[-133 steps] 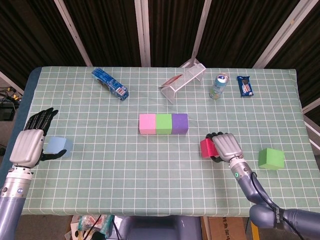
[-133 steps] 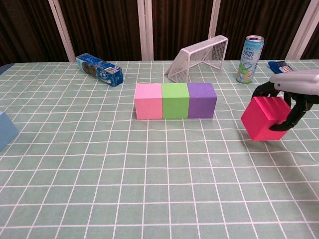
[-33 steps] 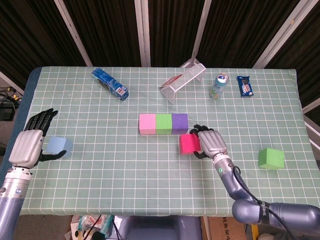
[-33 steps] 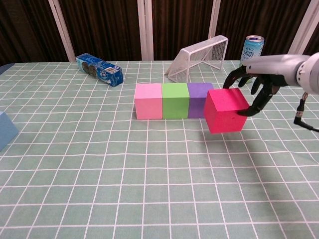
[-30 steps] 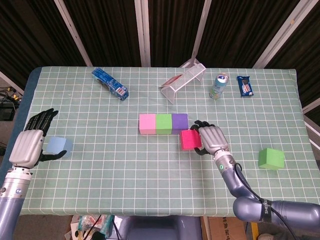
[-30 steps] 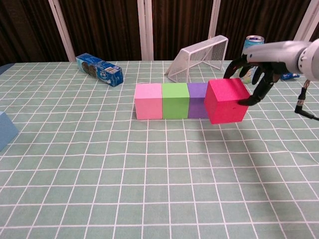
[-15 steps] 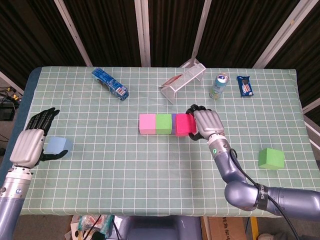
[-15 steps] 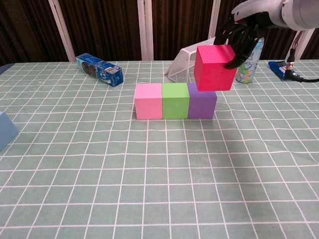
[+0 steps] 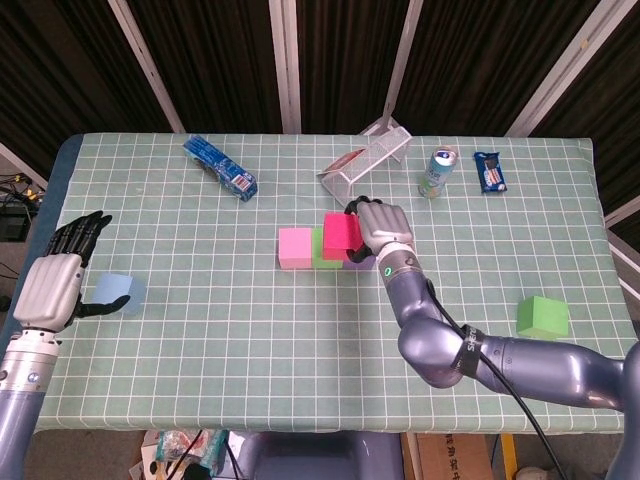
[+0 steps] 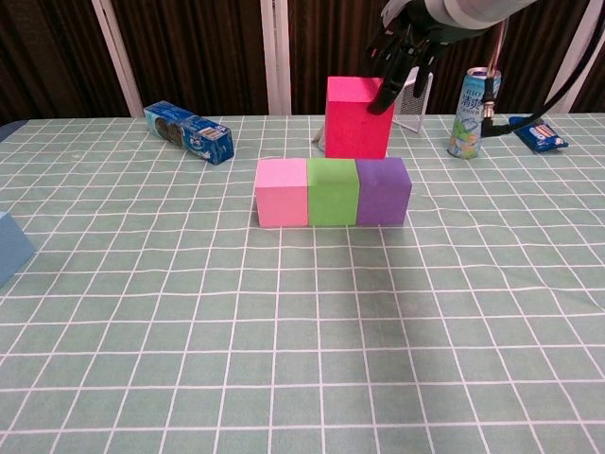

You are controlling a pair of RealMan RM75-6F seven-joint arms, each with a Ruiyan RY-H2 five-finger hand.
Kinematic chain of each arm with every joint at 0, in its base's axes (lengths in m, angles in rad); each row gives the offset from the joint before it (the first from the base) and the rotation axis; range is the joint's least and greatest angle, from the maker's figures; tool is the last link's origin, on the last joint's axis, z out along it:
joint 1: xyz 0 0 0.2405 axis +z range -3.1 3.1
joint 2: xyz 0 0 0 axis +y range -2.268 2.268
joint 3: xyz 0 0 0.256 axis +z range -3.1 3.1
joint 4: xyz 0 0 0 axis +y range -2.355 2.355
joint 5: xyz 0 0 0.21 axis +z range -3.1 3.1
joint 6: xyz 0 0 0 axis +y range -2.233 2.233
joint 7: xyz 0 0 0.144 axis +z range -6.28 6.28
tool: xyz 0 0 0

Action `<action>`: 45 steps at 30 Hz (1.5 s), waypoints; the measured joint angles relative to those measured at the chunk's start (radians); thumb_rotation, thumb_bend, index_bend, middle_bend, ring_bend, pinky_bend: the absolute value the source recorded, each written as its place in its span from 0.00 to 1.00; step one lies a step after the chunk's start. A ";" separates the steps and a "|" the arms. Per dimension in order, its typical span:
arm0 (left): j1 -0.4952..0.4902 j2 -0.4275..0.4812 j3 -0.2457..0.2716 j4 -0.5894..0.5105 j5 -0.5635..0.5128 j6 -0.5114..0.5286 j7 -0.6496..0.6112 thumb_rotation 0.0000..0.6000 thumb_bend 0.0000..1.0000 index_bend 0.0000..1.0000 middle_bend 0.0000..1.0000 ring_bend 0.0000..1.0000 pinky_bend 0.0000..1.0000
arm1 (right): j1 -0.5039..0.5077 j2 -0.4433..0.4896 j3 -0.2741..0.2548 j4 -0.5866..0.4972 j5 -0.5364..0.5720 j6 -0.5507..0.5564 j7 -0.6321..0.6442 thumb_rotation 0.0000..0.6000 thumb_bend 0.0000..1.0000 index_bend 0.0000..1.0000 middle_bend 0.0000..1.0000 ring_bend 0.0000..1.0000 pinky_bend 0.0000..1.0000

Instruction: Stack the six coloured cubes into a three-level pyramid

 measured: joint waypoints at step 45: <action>-0.010 -0.032 0.005 0.031 -0.036 0.009 0.051 1.00 0.08 0.00 0.02 0.00 0.05 | -0.019 -0.093 -0.148 0.232 -0.212 -0.225 0.183 1.00 0.35 0.33 0.15 0.15 0.24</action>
